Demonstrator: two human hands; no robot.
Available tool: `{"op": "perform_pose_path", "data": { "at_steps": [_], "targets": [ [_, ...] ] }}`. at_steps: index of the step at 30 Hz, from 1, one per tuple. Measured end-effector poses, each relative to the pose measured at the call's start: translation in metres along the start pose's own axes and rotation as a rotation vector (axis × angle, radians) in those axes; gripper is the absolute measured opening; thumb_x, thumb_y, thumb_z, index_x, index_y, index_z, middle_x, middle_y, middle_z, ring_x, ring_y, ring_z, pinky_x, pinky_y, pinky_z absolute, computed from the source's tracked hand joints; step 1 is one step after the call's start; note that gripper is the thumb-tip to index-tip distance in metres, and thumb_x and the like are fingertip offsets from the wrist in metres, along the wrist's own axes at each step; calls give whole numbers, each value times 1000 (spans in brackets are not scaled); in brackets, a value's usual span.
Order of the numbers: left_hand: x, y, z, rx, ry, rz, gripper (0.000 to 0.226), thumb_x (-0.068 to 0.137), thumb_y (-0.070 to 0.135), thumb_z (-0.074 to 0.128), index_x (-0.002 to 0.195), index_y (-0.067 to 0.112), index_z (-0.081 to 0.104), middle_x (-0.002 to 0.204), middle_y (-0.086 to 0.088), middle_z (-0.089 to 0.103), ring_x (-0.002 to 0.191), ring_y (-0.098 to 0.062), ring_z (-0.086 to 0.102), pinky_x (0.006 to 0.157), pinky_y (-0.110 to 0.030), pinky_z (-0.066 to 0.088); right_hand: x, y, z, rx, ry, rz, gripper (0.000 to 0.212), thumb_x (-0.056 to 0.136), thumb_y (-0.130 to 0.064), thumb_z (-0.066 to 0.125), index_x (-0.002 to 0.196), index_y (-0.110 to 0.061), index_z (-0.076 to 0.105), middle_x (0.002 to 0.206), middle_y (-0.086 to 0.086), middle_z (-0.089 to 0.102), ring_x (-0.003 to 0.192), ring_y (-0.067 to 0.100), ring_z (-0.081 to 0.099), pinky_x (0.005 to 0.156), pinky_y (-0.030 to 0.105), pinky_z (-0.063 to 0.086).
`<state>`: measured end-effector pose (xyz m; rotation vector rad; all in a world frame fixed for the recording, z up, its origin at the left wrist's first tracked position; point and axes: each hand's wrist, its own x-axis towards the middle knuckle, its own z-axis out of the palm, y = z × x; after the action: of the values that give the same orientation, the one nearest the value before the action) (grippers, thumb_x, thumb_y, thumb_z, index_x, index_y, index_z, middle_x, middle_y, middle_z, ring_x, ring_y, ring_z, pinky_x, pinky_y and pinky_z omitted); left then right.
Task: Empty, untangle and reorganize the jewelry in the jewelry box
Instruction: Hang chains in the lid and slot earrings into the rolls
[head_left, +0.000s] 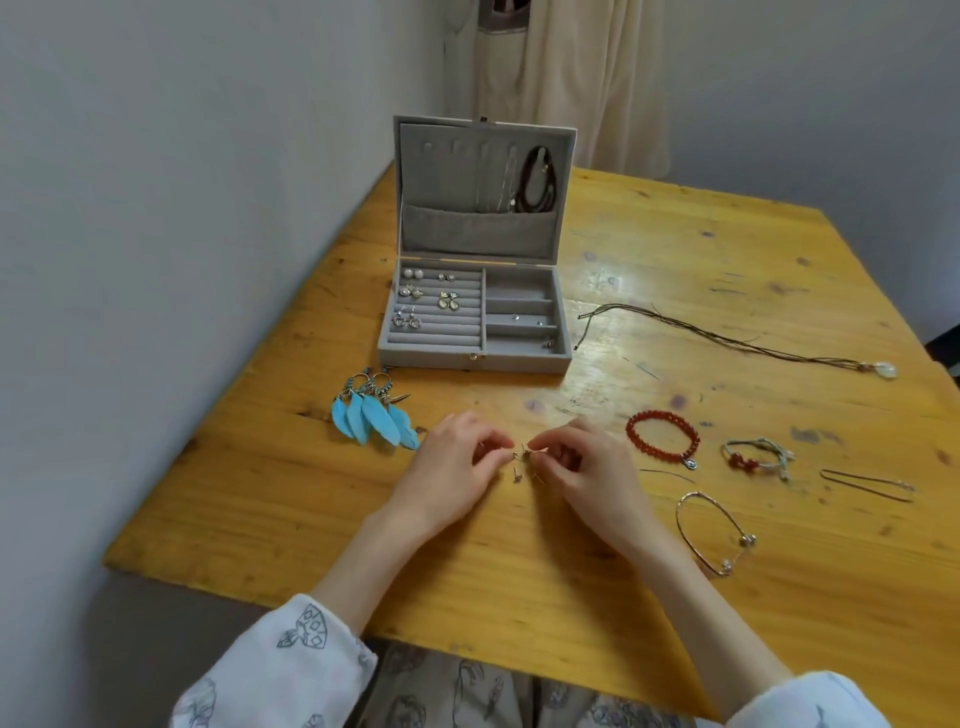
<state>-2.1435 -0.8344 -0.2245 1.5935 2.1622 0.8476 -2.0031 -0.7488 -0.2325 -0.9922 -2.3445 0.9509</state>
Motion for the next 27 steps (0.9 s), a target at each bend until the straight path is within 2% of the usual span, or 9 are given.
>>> {"op": "perform_pose_path", "data": {
  "at_steps": [3, 7, 13, 15, 19, 22, 27],
  "targets": [
    [0, 2, 5, -31, 12, -65, 16, 87, 25, 59, 99, 21, 67, 93, 9, 54, 92, -8, 49, 83, -20, 40, -1, 0, 5, -21, 24, -27, 8, 80, -16, 68, 87, -19, 71, 80, -5, 52, 70, 0, 45, 66, 7, 36],
    [2, 6, 9, -22, 67, -116, 15, 84, 26, 62, 97, 21, 68, 91, 7, 57, 88, -8, 50, 78, -21, 40, 0, 1, 10, -31, 74, -35, 8, 79, -15, 69, 86, -17, 72, 79, -3, 53, 72, 9, 48, 68, 17, 37],
    [6, 11, 13, 54, 40, -127, 9, 83, 30, 63, 89, 25, 66, 84, 11, 51, 89, -9, 45, 79, -24, 39, 0, 4, 12, -40, 121, -24, 8, 81, -17, 67, 86, -14, 71, 79, -2, 57, 74, 12, 50, 67, 20, 37],
    [6, 10, 11, 16, 47, -132, 6, 84, 27, 63, 88, 24, 66, 85, 11, 52, 86, -6, 47, 76, -19, 39, 1, 4, 11, -4, 125, -3, 7, 82, -18, 66, 85, -14, 71, 79, -4, 57, 75, 11, 51, 67, 18, 38],
    [8, 5, -4, -171, 117, -190, 6, 82, 21, 65, 81, 26, 65, 75, 17, 60, 72, 2, 56, 61, -3, 41, 8, 5, 4, 172, 94, 69, 4, 83, -22, 65, 81, -22, 68, 80, -8, 61, 75, 9, 54, 68, 17, 41],
    [16, -2, -22, -236, 161, -203, 10, 80, 18, 68, 78, 27, 65, 74, 16, 63, 70, 2, 57, 60, -2, 41, 22, 3, -5, 249, 78, 81, 7, 84, -22, 62, 79, -27, 63, 79, -11, 61, 74, 4, 54, 65, 12, 42],
    [49, -16, -54, -237, 284, -191, 9, 77, 16, 71, 77, 25, 68, 73, 15, 65, 69, 4, 59, 61, -3, 42, 65, -7, -15, 264, 84, 71, 5, 87, -21, 59, 83, -23, 60, 76, -10, 58, 70, 0, 51, 61, 4, 39]
  ]
}}
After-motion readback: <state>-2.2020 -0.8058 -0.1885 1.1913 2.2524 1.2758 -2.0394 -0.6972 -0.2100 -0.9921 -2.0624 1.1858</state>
